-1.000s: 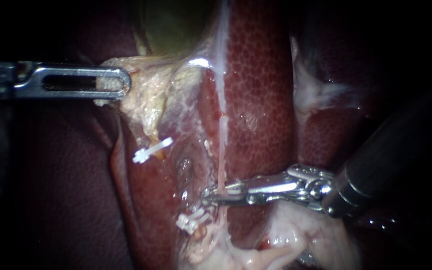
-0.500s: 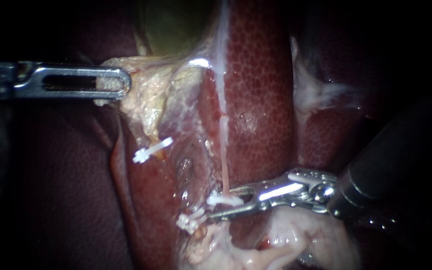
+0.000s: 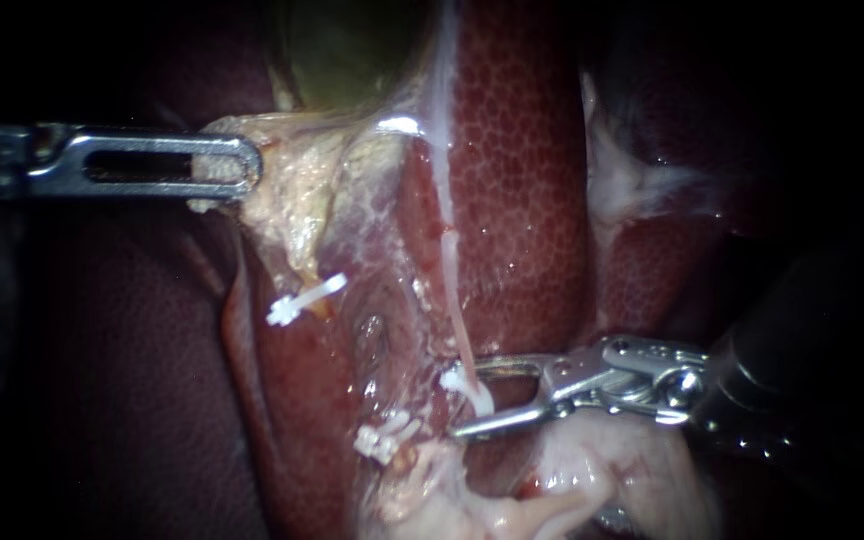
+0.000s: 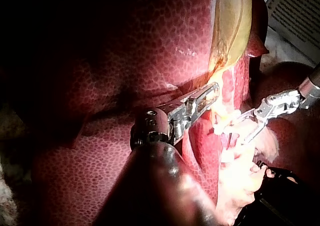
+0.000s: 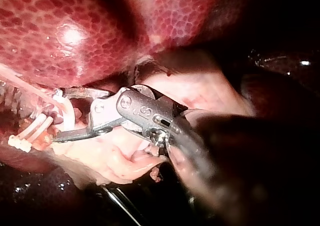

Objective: Going back first clip right tube

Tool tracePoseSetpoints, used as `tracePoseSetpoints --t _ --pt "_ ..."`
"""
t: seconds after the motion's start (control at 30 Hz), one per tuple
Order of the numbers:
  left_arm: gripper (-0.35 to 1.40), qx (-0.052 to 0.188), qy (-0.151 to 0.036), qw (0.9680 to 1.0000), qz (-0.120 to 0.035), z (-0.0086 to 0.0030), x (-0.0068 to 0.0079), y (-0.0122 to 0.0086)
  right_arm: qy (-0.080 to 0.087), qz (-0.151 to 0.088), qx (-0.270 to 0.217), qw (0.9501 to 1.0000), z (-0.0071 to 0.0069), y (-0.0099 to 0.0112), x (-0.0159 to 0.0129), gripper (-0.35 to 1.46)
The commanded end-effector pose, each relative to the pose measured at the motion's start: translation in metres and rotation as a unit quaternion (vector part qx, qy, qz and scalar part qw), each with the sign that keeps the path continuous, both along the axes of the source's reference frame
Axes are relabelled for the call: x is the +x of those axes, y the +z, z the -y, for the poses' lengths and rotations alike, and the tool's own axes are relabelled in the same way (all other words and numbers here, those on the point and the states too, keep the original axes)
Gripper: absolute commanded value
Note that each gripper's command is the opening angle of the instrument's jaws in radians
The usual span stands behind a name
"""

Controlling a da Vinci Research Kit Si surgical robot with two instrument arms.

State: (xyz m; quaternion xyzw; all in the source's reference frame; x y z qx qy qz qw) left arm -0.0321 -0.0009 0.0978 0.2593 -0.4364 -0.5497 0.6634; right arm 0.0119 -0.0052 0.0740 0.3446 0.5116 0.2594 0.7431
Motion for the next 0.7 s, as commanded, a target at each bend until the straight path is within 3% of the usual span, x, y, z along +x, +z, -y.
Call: tracePoseSetpoints --t 0.03,0.23,0.5,0.7 --pt "-0.35 0.0 0.0 1.0 0.0 0.0 0.0 0.0 0.0 0.0 -0.001 1.0 -0.0003 -0.0004 -0.0003 0.6" --pt "-0.35 0.0 0.0 1.0 -0.001 0.0 -0.0001 0.0 0.005 0.0 -0.003 1.0 -0.0018 -0.0029 -0.0022 0.6" --pt "-0.35 -0.001 -0.001 1.0 -0.001 0.0001 -0.0001 0.0001 0.007 0.0 -0.002 1.0 -0.0017 -0.0036 -0.0019 0.6" --pt "-0.35 -0.001 -0.001 1.0 -0.001 0.0001 -0.0001 0.0002 0.003 -0.015 -0.026 0.9995 -0.0028 -0.0049 -0.0026 0.6"
